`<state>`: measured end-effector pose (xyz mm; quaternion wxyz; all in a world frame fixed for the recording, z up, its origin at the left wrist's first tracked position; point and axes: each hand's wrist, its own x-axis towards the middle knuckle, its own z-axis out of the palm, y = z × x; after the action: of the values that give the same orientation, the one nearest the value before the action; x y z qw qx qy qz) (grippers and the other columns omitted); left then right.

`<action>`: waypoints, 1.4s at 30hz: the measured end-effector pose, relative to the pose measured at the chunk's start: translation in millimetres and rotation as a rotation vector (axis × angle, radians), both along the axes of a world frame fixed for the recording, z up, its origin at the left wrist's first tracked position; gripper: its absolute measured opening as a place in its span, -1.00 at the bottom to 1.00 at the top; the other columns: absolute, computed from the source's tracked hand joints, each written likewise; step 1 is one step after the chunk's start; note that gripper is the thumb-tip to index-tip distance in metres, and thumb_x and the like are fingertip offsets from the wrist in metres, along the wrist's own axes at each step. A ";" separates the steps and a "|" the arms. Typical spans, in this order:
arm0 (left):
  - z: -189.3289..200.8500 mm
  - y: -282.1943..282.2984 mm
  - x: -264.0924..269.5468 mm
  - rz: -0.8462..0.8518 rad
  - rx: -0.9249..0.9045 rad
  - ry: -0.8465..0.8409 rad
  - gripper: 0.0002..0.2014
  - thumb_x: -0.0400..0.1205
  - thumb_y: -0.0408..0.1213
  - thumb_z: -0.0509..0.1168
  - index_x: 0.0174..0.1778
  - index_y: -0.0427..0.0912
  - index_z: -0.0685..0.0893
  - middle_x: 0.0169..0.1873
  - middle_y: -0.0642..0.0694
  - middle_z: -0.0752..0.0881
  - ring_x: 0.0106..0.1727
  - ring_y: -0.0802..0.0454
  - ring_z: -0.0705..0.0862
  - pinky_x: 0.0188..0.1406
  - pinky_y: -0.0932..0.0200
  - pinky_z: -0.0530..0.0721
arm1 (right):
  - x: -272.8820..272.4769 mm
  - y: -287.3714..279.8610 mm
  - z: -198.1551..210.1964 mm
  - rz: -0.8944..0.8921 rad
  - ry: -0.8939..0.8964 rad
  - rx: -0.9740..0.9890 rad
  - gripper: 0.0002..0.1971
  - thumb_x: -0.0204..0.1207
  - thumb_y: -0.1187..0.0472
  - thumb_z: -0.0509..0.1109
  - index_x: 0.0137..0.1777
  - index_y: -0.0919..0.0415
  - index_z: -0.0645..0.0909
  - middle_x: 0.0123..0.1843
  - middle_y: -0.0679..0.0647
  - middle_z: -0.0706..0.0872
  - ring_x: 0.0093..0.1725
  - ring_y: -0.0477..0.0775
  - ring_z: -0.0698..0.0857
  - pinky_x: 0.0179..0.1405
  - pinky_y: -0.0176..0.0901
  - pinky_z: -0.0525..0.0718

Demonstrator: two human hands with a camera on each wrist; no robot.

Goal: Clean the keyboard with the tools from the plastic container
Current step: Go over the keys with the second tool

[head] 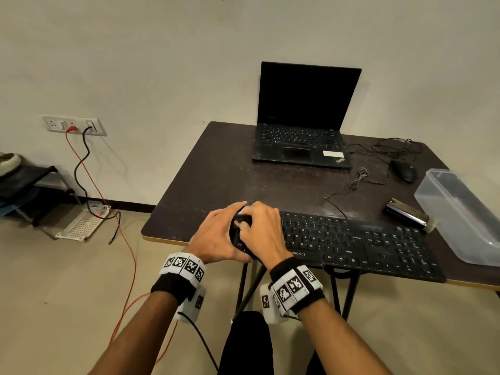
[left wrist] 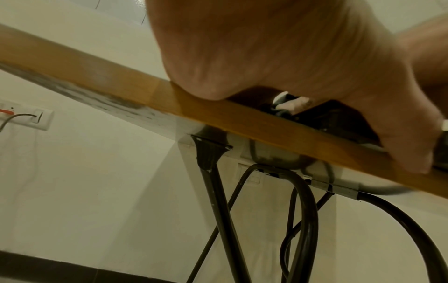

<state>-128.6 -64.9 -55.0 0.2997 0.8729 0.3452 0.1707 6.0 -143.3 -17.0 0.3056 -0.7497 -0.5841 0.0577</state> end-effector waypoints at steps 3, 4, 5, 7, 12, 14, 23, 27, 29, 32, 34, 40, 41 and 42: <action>-3.4 1.4 0.1 0.004 -0.006 -0.004 0.33 0.05 0.28 0.73 0.74 0.22 0.21 0.46 0.37 0.50 0.56 0.20 0.40 0.64 -0.01 0.44 | 0.4 -9.3 -6.5 0.027 0.034 0.007 -0.83 0.54 0.24 0.50 0.00 -0.02 0.87 0.00 0.01 0.82 -0.04 0.10 0.74 0.21 0.06 0.55; -0.5 0.5 -0.7 0.009 0.000 -0.023 0.32 0.06 0.26 0.75 0.74 0.20 0.22 0.44 0.40 0.47 0.52 0.28 0.35 0.63 0.06 0.40 | 3.2 -6.1 -5.8 -0.005 0.059 0.029 -0.87 0.55 0.22 0.52 -0.03 -0.02 0.87 -0.03 0.02 0.82 -0.06 0.11 0.75 0.20 0.07 0.57; 2.5 0.0 -1.6 0.007 0.001 -0.034 0.31 0.08 0.22 0.77 0.74 0.17 0.24 0.40 0.45 0.44 0.45 0.40 0.32 0.61 0.14 0.35 | 4.6 1.0 -4.2 -0.047 0.077 0.040 -0.89 0.56 0.21 0.52 -0.05 0.00 0.87 -0.04 0.05 0.82 -0.06 0.13 0.75 0.18 0.07 0.58; 5.8 -1.6 -0.2 -0.003 -0.003 -0.062 0.27 0.12 0.12 0.80 0.73 0.14 0.27 0.33 0.54 0.42 0.33 0.67 0.30 0.57 0.20 0.30 | 4.3 13.6 2.6 -0.111 0.084 0.025 -0.87 0.57 0.25 0.50 -0.05 0.03 0.87 -0.02 0.08 0.84 -0.03 0.18 0.75 0.18 0.04 0.49; 3.2 -0.8 -1.7 0.019 -0.039 -0.017 0.39 0.08 0.27 0.74 0.80 0.18 0.11 0.54 0.29 0.47 0.60 0.21 0.30 0.65 0.05 0.37 | 0.1 5.1 1.6 -0.043 0.085 -0.024 -0.88 0.53 0.26 0.53 -0.12 0.02 0.86 -0.11 0.01 0.86 -0.05 0.15 0.78 0.20 0.11 0.63; 3.1 -0.7 -2.5 0.037 -0.046 0.000 0.42 0.07 0.29 0.74 0.81 0.21 0.09 0.57 0.22 0.46 0.63 0.11 0.29 0.65 0.01 0.39 | 7.2 9.2 3.3 -0.098 0.108 -0.013 -0.91 0.55 0.22 0.55 -0.15 0.03 0.85 -0.13 0.00 0.87 -0.04 0.13 0.78 0.23 0.13 0.63; 6.4 -3.5 -1.1 0.041 -0.050 -0.012 0.44 0.06 0.22 0.78 0.81 0.20 0.07 0.44 0.28 0.42 0.59 0.14 0.31 0.64 0.00 0.41 | 20.8 25.8 -0.9 -0.129 0.160 -0.053 -0.92 0.57 0.17 0.54 -0.06 0.00 0.87 -0.07 0.00 0.89 0.04 0.19 0.80 0.24 0.12 0.69; 5.6 -4.1 -0.7 0.035 -0.050 0.014 0.44 0.07 0.22 0.77 0.82 0.17 0.07 0.49 0.21 0.45 0.60 0.08 0.32 0.65 -0.04 0.41 | 26.2 24.9 4.1 -0.156 0.131 -0.040 -0.91 0.61 0.19 0.53 -0.02 0.04 0.89 -0.01 0.04 0.89 0.09 0.17 0.79 0.32 0.11 0.64; 6.2 -4.4 -1.2 0.033 -0.057 0.010 0.43 0.06 0.23 0.77 0.81 0.19 0.07 0.45 0.27 0.42 0.61 0.08 0.32 0.65 -0.08 0.43 | 25.4 18.0 0.4 -0.095 0.120 -0.050 -0.91 0.59 0.18 0.54 -0.06 0.00 0.88 -0.06 0.00 0.89 0.04 0.14 0.79 0.26 0.07 0.66; 3.3 -3.4 -1.4 0.040 -0.061 0.017 0.45 0.05 0.27 0.77 0.80 0.24 0.06 0.44 0.31 0.39 0.61 0.11 0.29 0.67 -0.10 0.41 | 39.3 12.2 -0.2 -0.184 0.153 -0.046 -0.93 0.57 0.13 0.55 -0.06 -0.03 0.88 -0.08 -0.03 0.90 0.05 0.15 0.80 0.22 0.06 0.71; 2.3 -2.5 -1.0 0.035 -0.056 0.027 0.46 0.02 0.32 0.75 0.80 0.25 0.05 0.48 0.27 0.43 0.62 0.10 0.30 0.67 -0.11 0.41 | 41.1 12.4 4.2 -0.211 0.138 -0.053 -0.91 0.59 0.16 0.54 -0.05 0.00 0.89 -0.04 0.01 0.90 0.09 0.18 0.78 0.30 0.11 0.68; -1.6 -0.5 -1.8 0.035 -0.044 0.005 0.46 -0.01 0.39 0.72 0.79 0.28 0.07 0.56 0.24 0.46 0.62 0.10 0.32 0.67 -0.17 0.43 | 49.5 -2.3 1.4 -0.182 0.097 -0.032 -0.93 0.58 0.14 0.57 -0.07 -0.02 0.89 -0.06 -0.06 0.90 0.02 0.08 0.81 0.27 0.03 0.71; -2.4 0.0 -1.5 0.029 -0.041 0.012 0.46 -0.01 0.40 0.72 0.79 0.28 0.07 0.56 0.24 0.46 0.62 0.11 0.32 0.67 -0.17 0.43 | 53.6 -1.4 2.0 -0.226 0.101 -0.022 -0.93 0.58 0.14 0.57 -0.06 -0.02 0.89 -0.07 -0.06 0.90 0.02 0.09 0.81 0.29 0.08 0.70; -1.9 -0.8 -1.5 0.024 -0.042 0.024 0.46 -0.01 0.39 0.72 0.79 0.27 0.07 0.55 0.24 0.46 0.61 0.10 0.33 0.67 -0.16 0.42 | 54.0 0.0 4.0 -0.237 0.096 -0.026 -0.92 0.59 0.15 0.56 -0.06 -0.02 0.89 -0.07 -0.06 0.90 0.04 0.10 0.80 0.31 0.12 0.69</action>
<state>-130.1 -65.7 -56.9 0.3119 0.8640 0.3629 0.1566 60.0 -143.3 -13.0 0.3281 -0.8139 -0.4751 0.0648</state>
